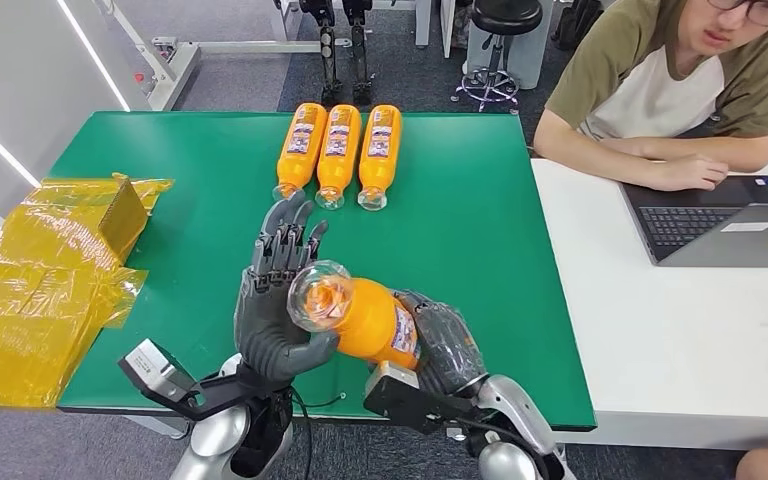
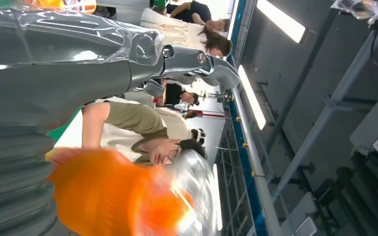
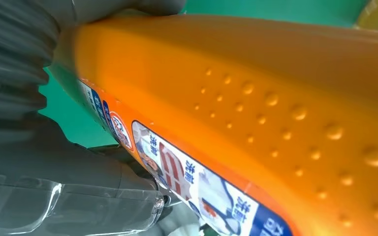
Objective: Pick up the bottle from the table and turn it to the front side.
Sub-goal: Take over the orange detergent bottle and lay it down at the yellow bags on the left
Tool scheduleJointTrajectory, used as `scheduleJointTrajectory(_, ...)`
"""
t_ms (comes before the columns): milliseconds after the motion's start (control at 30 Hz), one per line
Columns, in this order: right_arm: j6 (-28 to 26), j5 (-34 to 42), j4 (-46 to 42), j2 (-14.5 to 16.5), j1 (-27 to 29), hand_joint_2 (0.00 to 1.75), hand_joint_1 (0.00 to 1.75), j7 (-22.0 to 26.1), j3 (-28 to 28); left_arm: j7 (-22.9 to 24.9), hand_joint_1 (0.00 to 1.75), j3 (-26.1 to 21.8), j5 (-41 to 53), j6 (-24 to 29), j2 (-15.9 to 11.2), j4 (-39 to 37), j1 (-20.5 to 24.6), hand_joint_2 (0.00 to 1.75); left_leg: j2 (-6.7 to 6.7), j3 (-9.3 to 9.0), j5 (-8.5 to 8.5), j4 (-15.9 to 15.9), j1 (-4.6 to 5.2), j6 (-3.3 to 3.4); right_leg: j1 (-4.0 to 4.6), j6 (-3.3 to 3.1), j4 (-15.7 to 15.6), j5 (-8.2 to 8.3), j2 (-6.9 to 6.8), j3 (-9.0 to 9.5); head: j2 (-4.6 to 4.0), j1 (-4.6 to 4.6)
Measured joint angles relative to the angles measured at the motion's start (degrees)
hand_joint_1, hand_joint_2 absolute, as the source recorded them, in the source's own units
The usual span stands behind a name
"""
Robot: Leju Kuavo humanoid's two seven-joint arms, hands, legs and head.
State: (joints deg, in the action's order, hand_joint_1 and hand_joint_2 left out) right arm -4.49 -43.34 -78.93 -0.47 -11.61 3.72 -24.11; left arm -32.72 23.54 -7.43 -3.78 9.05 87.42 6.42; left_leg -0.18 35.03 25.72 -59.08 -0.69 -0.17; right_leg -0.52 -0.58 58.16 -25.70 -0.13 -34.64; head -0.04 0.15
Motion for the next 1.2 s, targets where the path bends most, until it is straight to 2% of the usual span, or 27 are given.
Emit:
scheduleJointTrajectory(133, 2.18, -0.49, 3.23, -0.19, -2.79, 1.75, 1.75, -1.11, -1.72, 0.25, 0.0, -0.03, -0.22, 0.42, -0.11, -0.54, 0.77, 1.75, 0.0, 0.01, -0.01, 0.0, 0.0, -0.01, 0.0, -0.01, 0.01, 0.01, 0.01, 0.0, 0.0, 0.0)
scheduleJointTrajectory(300, 2.28, 0.13, 6.9, -0.16, -6.32, 1.75, 1.75, -1.27, -2.75, 1.53, 0.01, -0.18, -0.55, 1.07, -0.16, -0.78, 1.27, 1.75, 0.01, 0.0, -0.01, 0.0, 0.0, -0.01, 0.0, -0.02, 0.01, 0.02, 0.03, 0.0, 0.0, 0.0)
scheduleJointTrajectory(333, 2.1, 0.33, 7.51, -0.16, -6.9, 1.75, 1.75, -1.21, -2.96, 1.71, 0.17, -0.21, -0.54, 1.07, -0.16, -0.78, 1.34, 1.75, 0.01, 0.0, -0.01, 0.0, 0.0, -0.01, 0.0, -0.02, 0.01, 0.02, 0.03, 0.0, 0.01, 0.0)
scheduleJointTrajectory(367, 1.85, 0.56, 8.09, -0.16, -7.44, 1.75, 1.75, -1.1, -3.16, 1.85, 0.55, -0.23, -0.54, 1.06, -0.15, -0.78, 1.41, 1.75, 0.01, 0.01, -0.01, 0.0, 0.0, -0.01, 0.0, -0.02, 0.01, 0.02, 0.03, 0.0, 0.01, -0.01)
scheduleJointTrajectory(433, 1.19, 1.12, 9.09, -0.16, -8.4, 1.75, 1.75, -0.8, -3.52, 1.97, 1.4, -0.28, -0.48, 1.04, -0.15, -0.79, 1.57, 1.75, 0.0, 0.01, -0.01, 0.0, 0.0, -0.01, 0.0, -0.02, 0.01, 0.01, 0.03, 0.0, 0.01, -0.01)
scheduleJointTrajectory(467, 0.87, 1.37, 9.51, -0.15, -8.83, 1.75, 1.75, -0.64, -3.66, 2.01, 1.68, -0.3, -0.44, 1.03, -0.16, -0.81, 1.66, 1.75, 0.0, 0.01, -0.01, 0.0, 0.0, -0.01, 0.0, -0.02, 0.01, 0.01, 0.03, 0.0, 0.0, -0.01)
scheduleJointTrajectory(500, 0.57, 1.61, 9.87, -0.14, -9.2, 1.75, 1.75, -0.5, -3.78, 2.03, 1.75, -0.32, -0.39, 1.02, -0.16, -0.86, 1.76, 1.75, 0.0, 0.01, -0.01, 0.0, 0.0, -0.01, 0.0, -0.02, 0.01, 0.01, 0.02, 0.0, 0.0, 0.0)
scheduleJointTrajectory(1200, -3.89, 6.89, 13.49, 1.13, -11.55, 1.75, 1.75, 2.54, -4.62, 1.97, 1.75, -0.9, -1.3, 1.98, -1.0, -1.9, 3.73, 1.75, -0.03, 0.02, -0.01, 0.0, 0.0, -0.01, 0.0, -0.02, 0.02, 0.01, 0.0, 0.01, 0.0, 0.0)
